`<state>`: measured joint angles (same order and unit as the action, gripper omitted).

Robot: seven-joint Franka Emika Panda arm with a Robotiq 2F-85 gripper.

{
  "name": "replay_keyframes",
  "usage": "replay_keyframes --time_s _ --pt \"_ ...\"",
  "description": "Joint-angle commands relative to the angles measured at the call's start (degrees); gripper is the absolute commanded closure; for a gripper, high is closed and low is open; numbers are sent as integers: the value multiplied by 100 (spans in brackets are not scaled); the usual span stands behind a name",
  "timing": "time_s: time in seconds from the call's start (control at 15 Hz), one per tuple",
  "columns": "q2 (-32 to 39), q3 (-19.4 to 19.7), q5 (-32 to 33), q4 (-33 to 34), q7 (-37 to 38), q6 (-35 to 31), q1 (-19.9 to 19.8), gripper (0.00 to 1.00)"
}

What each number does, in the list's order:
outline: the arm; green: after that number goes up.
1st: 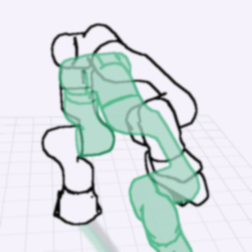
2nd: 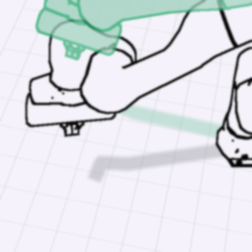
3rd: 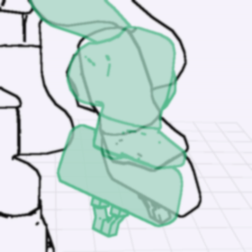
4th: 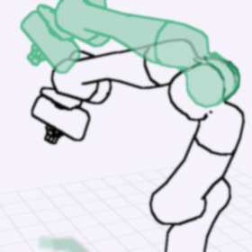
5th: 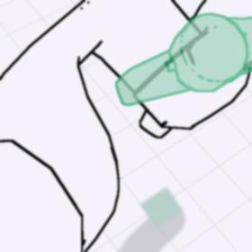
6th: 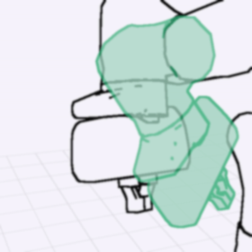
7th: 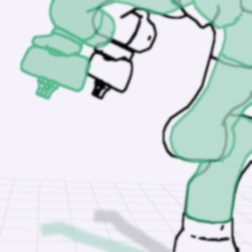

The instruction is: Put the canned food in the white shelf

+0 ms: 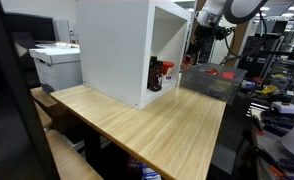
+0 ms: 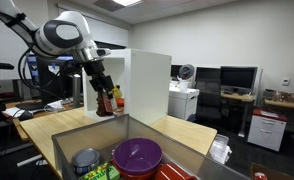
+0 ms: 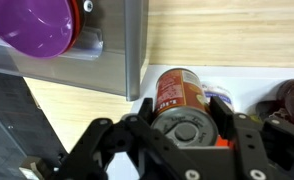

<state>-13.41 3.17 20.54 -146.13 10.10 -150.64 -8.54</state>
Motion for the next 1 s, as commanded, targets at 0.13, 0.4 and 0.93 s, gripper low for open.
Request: replay_keyframes --time_s 0.13,0.4,0.93 --pt "126 -102 203 -16 -104 -195 -64 66" --pt "145 -113 163 5 -34 -91 -37 41" --pt "144 -121 211 5 -35 -97 -37 41"
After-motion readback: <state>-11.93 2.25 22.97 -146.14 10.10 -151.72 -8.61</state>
